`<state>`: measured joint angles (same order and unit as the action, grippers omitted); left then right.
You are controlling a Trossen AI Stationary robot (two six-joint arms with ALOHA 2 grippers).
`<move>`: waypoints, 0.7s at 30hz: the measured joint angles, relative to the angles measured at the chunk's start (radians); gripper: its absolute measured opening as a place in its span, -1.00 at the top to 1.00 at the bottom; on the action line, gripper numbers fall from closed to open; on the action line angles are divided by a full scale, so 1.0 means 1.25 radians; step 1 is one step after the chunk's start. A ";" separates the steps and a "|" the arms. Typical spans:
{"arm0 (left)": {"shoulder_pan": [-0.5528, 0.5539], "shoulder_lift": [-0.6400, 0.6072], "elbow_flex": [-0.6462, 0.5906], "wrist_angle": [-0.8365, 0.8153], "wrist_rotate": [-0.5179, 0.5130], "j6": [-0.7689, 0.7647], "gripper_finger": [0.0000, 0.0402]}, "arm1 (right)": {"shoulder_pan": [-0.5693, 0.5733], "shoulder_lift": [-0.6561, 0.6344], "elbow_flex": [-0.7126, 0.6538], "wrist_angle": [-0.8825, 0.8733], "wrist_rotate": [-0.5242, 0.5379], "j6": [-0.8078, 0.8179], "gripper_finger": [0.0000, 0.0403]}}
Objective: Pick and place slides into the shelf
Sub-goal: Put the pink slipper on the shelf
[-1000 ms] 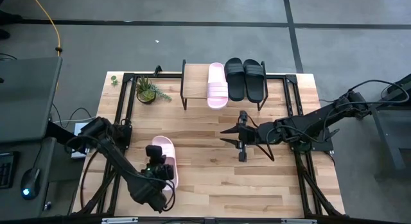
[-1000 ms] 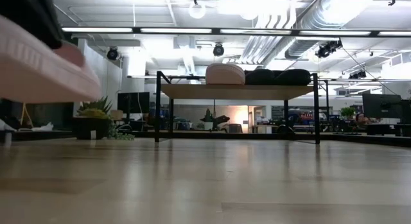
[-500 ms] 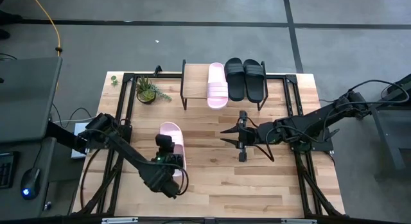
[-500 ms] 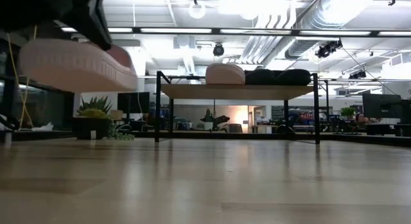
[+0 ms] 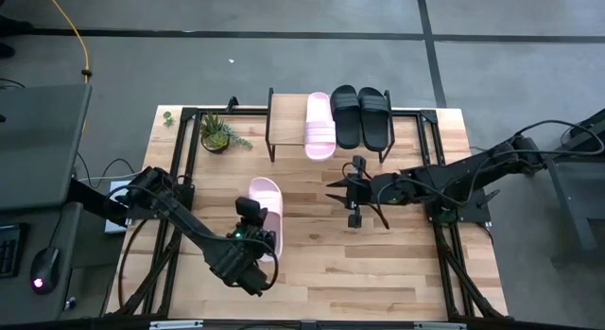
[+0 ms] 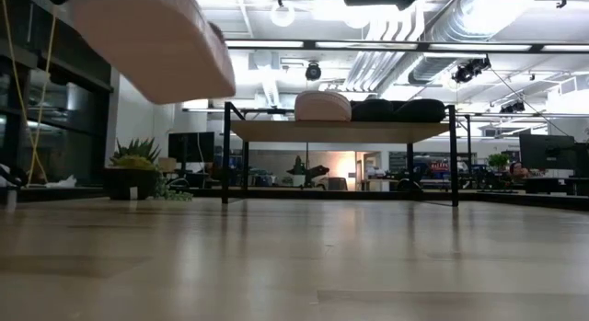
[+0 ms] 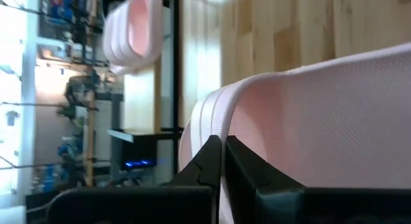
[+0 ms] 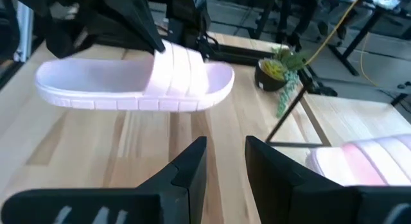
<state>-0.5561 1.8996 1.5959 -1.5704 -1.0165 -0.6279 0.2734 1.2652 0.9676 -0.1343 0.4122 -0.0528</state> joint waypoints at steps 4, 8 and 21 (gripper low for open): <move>0.006 0.000 0.000 -0.001 -0.048 0.027 1.00 | -0.005 0.000 0.000 -0.013 -0.004 0.000 0.52; 0.027 -0.018 0.001 0.003 -0.059 0.042 1.00 | -0.005 0.000 0.000 -0.013 -0.014 -0.012 0.52; 0.115 -0.107 0.000 0.197 -0.055 0.317 1.00 | -0.005 0.000 0.000 -0.015 -0.031 -0.037 0.52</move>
<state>-0.4127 1.7663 1.5963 -1.3246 -1.0852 -0.2311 0.2676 1.2652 0.9676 -0.1532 0.3733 -0.0985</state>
